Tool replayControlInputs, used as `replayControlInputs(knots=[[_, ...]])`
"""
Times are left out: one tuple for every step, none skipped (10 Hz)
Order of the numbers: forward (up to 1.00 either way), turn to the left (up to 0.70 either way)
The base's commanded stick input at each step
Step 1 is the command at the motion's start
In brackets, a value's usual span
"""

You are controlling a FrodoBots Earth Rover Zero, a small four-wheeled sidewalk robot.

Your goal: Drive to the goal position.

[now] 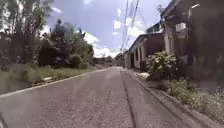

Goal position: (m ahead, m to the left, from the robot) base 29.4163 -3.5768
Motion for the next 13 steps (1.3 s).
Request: replayControlInputs(knots=[[0.7,0.01],[0.7,0.01],[0.7,0.01],[0.7,0.01],[0.7,0.01],[0.7,0.01],[0.7,0.01],[0.7,0.01],[0.7,0.01],[0.7,0.01],[0.7,0.01],[0.7,0.01],[0.7,0.01]])
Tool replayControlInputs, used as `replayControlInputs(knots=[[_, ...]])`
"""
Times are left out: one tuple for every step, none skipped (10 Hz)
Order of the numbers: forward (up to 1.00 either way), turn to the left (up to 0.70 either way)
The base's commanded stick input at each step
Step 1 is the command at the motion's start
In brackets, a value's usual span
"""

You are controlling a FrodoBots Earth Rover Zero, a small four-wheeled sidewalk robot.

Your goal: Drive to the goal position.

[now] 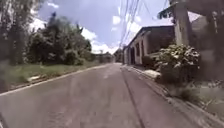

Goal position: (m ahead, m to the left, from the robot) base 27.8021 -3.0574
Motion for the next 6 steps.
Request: replayControlInputs(knots=[[0.7,0.01],[0.7,0.01],[0.7,0.01],[0.7,0.01],[0.7,0.01],[0.7,0.01]])
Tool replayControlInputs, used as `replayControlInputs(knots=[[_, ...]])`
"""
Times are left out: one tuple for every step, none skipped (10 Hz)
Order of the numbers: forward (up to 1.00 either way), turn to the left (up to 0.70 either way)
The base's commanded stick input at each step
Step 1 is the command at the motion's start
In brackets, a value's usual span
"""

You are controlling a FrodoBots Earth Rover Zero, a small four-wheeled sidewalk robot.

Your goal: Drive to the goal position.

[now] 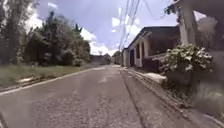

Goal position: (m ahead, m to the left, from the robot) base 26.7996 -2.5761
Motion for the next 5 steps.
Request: replayControlInputs(knots=[[0.7,0.01],[0.7,0.01],[0.7,0.01],[0.7,0.01],[0.7,0.01]])
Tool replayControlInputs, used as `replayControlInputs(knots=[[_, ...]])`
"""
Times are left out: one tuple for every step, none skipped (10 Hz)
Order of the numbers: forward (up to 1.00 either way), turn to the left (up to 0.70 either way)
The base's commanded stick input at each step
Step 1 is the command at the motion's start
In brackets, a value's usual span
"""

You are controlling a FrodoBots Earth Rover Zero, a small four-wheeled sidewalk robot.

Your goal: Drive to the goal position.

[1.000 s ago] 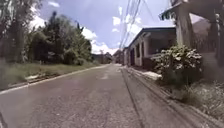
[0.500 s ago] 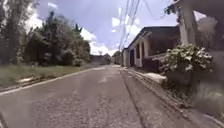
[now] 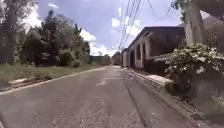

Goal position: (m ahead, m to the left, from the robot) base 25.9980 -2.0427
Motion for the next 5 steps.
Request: replayControlInputs(knots=[[0.7,0.01],[0.7,0.01],[0.7,0.01],[0.7,0.01],[0.7,0.01]])
